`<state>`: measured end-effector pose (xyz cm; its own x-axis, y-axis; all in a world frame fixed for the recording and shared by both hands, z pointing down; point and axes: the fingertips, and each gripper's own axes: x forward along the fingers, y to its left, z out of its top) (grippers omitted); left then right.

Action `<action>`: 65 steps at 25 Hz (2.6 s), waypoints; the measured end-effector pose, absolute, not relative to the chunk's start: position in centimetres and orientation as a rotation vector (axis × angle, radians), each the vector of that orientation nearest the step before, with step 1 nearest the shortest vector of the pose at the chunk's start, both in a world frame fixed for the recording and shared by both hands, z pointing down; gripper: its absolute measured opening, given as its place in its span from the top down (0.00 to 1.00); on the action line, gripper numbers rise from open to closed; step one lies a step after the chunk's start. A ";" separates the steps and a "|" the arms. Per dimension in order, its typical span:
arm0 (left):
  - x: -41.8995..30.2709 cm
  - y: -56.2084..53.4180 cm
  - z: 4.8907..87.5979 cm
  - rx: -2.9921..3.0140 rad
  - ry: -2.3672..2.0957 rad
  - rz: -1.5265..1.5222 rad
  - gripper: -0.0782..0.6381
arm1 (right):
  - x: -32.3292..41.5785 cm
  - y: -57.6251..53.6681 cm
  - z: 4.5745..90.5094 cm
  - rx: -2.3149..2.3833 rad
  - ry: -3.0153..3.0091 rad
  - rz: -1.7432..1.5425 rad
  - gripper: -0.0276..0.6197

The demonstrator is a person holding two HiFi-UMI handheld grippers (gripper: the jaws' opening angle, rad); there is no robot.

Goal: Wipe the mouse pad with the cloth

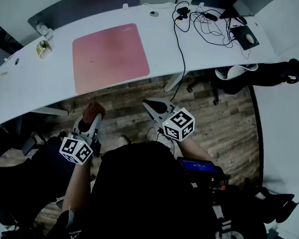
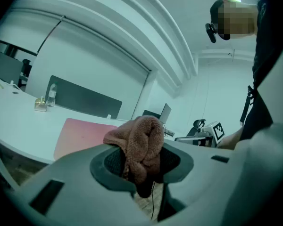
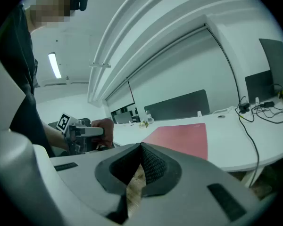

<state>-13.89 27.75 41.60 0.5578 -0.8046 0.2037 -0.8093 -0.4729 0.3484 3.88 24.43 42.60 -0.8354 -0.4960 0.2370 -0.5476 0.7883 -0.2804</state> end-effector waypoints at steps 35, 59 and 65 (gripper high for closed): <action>-20.5 30.6 44.4 2.408 -1.193 0.071 0.71 | -3.8 25.5 44.5 0.999 -2.736 0.569 0.92; -16.5 15.9 45.5 2.202 -1.422 0.125 0.71 | -1.1 10.1 46.2 0.726 -2.795 0.524 0.92; -16.0 13.7 45.0 2.143 -1.495 0.179 0.71 | 0.3 7.0 46.8 0.678 -2.816 0.534 0.92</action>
<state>-15.97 13.72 45.03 0.3831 -0.8378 0.3890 -0.9059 -0.2586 0.3353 0.26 7.02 46.77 -0.8757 -0.4007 0.2695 -0.4716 0.8297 -0.2986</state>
